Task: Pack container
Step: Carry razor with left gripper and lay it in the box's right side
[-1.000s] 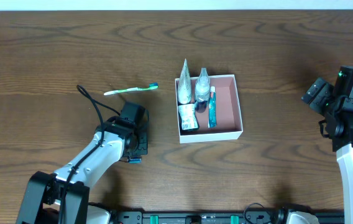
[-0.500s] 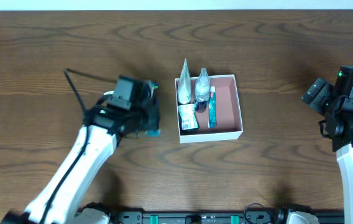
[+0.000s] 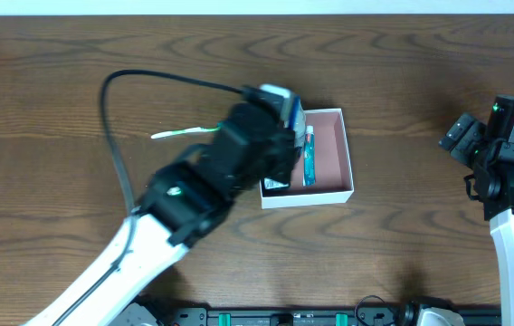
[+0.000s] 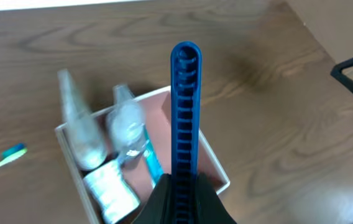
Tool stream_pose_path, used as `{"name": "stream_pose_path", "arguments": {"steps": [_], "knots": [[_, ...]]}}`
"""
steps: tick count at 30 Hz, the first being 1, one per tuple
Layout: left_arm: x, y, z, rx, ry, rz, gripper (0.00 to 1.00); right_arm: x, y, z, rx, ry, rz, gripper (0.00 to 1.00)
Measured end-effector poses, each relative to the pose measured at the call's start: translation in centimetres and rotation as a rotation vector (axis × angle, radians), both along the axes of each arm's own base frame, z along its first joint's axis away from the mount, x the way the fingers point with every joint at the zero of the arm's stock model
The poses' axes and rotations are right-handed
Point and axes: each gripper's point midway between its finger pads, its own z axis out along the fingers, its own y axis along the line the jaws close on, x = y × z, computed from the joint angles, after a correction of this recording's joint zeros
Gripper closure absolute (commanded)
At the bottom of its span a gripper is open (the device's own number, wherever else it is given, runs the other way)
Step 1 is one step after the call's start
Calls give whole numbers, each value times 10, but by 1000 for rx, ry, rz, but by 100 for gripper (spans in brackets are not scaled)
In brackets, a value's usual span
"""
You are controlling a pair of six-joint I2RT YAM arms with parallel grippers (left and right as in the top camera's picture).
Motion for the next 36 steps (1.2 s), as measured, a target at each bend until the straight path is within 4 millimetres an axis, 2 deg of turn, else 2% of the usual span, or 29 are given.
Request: {"name": "stream_pose_path", "arguments": {"steps": [4, 7, 10, 14, 17, 23, 36], "knots": [[11, -37, -31, 21, 19, -5, 94, 0, 0, 0, 0, 0, 0, 1], [16, -65, -66, 58, 47, -13, 94, 0, 0, 0, 0, 0, 0, 1], [18, -78, -97, 105, 77, 4, 94, 0, 0, 0, 0, 0, 0, 1], [22, -82, -131, 154, 115, 51, 94, 0, 0, 0, 0, 0, 0, 1], [28, -85, -141, 153, 118, 80, 94, 0, 0, 0, 0, 0, 0, 1], [36, -91, -148, 137, 105, 100, 94, 0, 0, 0, 0, 0, 0, 1], [42, -97, -172, 138, 128, 126, 94, 0, 0, 0, 0, 0, 0, 1]]}}
